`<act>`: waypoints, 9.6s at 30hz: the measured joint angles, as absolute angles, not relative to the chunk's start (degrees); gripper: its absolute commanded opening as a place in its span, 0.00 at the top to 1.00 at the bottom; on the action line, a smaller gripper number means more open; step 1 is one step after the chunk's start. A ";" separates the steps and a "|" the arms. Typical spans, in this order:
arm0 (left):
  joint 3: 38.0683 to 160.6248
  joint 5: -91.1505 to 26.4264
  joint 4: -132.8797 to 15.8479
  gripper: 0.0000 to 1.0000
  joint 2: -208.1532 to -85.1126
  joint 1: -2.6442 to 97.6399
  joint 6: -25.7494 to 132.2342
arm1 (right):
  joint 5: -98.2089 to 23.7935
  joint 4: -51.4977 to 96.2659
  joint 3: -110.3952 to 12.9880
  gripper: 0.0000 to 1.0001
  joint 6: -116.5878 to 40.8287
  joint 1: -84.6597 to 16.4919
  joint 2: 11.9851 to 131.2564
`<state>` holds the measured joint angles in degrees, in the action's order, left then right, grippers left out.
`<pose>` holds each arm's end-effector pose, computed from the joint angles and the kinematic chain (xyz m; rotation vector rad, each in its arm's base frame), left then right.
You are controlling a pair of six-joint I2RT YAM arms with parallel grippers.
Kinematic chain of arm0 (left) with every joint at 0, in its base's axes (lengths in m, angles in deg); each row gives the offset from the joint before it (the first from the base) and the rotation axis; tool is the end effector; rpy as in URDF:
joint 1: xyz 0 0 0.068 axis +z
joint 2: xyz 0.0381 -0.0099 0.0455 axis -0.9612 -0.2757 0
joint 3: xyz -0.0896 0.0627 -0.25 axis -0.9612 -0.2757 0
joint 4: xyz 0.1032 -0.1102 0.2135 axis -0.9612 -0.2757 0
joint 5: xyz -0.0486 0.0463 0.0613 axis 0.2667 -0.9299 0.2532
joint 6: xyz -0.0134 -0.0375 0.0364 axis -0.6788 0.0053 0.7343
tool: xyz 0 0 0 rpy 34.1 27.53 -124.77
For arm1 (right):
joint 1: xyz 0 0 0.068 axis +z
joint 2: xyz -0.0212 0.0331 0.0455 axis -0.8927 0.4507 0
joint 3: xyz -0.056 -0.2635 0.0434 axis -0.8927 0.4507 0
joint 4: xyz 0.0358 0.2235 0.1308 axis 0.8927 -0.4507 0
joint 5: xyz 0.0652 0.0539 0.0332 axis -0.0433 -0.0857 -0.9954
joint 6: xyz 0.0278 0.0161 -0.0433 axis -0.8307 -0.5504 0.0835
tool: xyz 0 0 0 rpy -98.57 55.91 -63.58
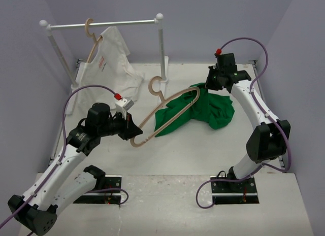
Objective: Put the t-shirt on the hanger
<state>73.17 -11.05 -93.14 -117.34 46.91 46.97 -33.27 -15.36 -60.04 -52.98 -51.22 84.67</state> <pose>0.1437 -0.0934 0.3067 0.4947 2.1716 -0.9985 0.3578 0.0783 0.3278 0.1753 2.3861 0.3594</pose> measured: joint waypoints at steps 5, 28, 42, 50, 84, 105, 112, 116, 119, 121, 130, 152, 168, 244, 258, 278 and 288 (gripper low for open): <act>73.18 -11.84 -92.61 1.00 -119.22 46.91 46.90 | -33.58 -15.75 -60.13 1.00 -52.32 -51.22 84.67; 72.58 -8.06 -84.49 1.00 -121.21 45.95 44.20 | -33.27 -16.61 -60.44 1.00 -51.95 -46.82 85.36; 69.44 -9.11 -84.21 1.00 -119.28 45.73 43.81 | -28.86 -16.83 -63.22 1.00 -55.25 -50.90 87.36; 69.44 -9.18 -83.31 1.00 -120.42 45.70 43.36 | -31.17 -16.72 -63.20 1.00 -54.96 -51.49 87.36; 64.76 -19.84 -59.82 1.00 -119.60 43.13 32.42 | -48.92 -4.20 -45.98 1.00 -57.86 -29.45 65.36; 61.03 -17.20 -48.59 1.00 -120.27 43.10 31.64 | -55.72 -1.83 -47.88 0.35 -54.71 -35.94 61.98; 56.39 -12.58 -44.72 1.00 -112.15 43.12 33.15 | -51.11 -4.51 -47.67 0.15 -45.57 -43.09 56.40; 56.30 -9.40 -45.14 1.00 -110.73 43.12 35.30 | -53.44 -11.00 -54.11 0.18 -31.10 -43.20 56.61; 56.30 -7.72 -45.40 1.00 -109.61 43.12 36.43 | -56.75 -14.13 -57.33 0.19 -20.68 -43.18 56.37; 56.30 -6.84 -45.28 1.00 -108.80 43.12 36.79 | -59.48 -18.21 -60.01 0.26 -15.06 -43.20 57.15; 56.30 -2.16 -42.45 1.00 -108.18 43.12 36.55 | -71.14 -36.38 -68.87 0.31 0.40 -43.26 64.85; 54.49 -0.74 -32.43 0.22 -108.39 43.63 32.70 | -98.64 -50.34 -71.02 1.00 16.28 -44.51 72.23; 61.91 -40.37 -59.07 0.07 -97.61 43.17 28.97 | -94.04 -37.84 -65.34 1.00 6.96 -46.39 70.07; 73.14 -26.28 -51.74 1.00 -128.61 55.94 18.32 | -68.70 -21.09 -55.00 1.00 -10.34 -44.59 53.73; 62.24 -23.90 -49.47 0.43 -131.43 42.38 13.24 | -65.21 -20.44 -56.74 1.00 -12.40 -42.59 54.91; 55.23 -23.82 -24.77 0.44 -141.72 40.92 0.31 | -70.69 -18.92 -52.92 1.00 -11.94 -42.59 53.15; 55.03 -23.00 -20.04 0.50 -145.51 40.74 -2.18 | -72.83 -17.66 -52.64 1.00 -11.97 -42.14 53.23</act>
<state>55.03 -23.00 -20.04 -145.51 40.74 -2.18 -72.83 -17.66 -52.64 -11.97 -42.14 53.23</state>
